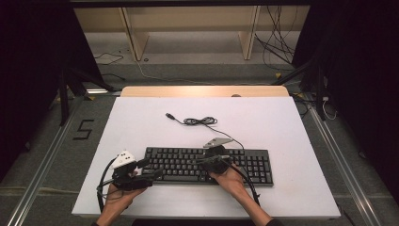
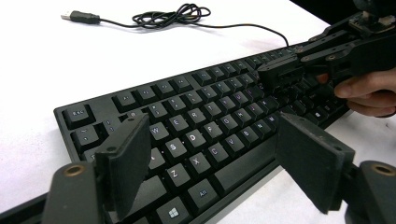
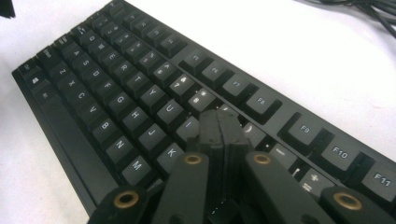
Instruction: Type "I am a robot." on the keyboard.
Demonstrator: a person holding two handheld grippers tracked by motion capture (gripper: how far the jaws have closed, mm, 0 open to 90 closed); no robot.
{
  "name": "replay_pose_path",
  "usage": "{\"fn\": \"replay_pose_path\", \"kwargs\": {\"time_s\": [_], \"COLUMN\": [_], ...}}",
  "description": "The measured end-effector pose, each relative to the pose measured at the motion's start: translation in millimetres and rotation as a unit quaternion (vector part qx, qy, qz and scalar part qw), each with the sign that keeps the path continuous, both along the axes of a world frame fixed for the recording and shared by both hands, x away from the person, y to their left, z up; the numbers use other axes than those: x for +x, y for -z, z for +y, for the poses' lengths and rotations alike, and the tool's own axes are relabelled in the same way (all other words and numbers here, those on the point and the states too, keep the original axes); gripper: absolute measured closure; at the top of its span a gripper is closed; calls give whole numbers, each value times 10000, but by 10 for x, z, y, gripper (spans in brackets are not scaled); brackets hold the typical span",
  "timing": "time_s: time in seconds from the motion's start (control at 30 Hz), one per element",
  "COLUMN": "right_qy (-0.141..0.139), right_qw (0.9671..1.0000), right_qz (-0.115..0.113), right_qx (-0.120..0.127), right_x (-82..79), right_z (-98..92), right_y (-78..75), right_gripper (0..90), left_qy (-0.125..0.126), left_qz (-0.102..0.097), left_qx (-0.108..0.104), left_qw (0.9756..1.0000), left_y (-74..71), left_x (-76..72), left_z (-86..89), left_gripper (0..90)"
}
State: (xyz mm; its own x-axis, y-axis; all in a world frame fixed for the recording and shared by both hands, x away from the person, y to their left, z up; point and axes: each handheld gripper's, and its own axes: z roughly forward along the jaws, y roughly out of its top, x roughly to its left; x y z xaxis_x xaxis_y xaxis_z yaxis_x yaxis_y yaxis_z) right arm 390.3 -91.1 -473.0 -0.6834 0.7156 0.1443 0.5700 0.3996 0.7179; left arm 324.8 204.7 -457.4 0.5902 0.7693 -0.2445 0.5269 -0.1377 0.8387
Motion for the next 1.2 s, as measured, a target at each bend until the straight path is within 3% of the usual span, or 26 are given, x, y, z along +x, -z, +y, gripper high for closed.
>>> {"fn": "replay_pose_path", "kwargs": {"time_s": [0.27,0.4,0.53,0.73,0.97,1.2], "right_qy": [-39,-12,57,51,-136,-275], "right_qw": [9999,9999,9999,9986,9970,9954], "right_qz": [0,13,41,-62,-113,-117], "right_qx": [-131,-100,87,530,750,910], "right_x": [9,6,1,-51,-136,-175], "right_z": [20,17,-26,-113,-121,-83], "right_y": [37,35,0,-111,-178,-198], "right_gripper": [900,900,870,708,501,417], "left_qy": [-19,-15,-38,-48,-76,-105], "left_qz": [-31,-44,-56,-91,-134,-149], "left_qx": [-10,-2,-22,-48,-50,-64], "left_qw": [10000,10000,10000,9999,9999,9998], "left_y": [-2,0,4,6,5,8], "left_x": [-10,-12,-12,-14,-16,-13], "left_z": [-4,-2,7,9,20,30], "left_gripper": [263,263,263,263,262,262]}}
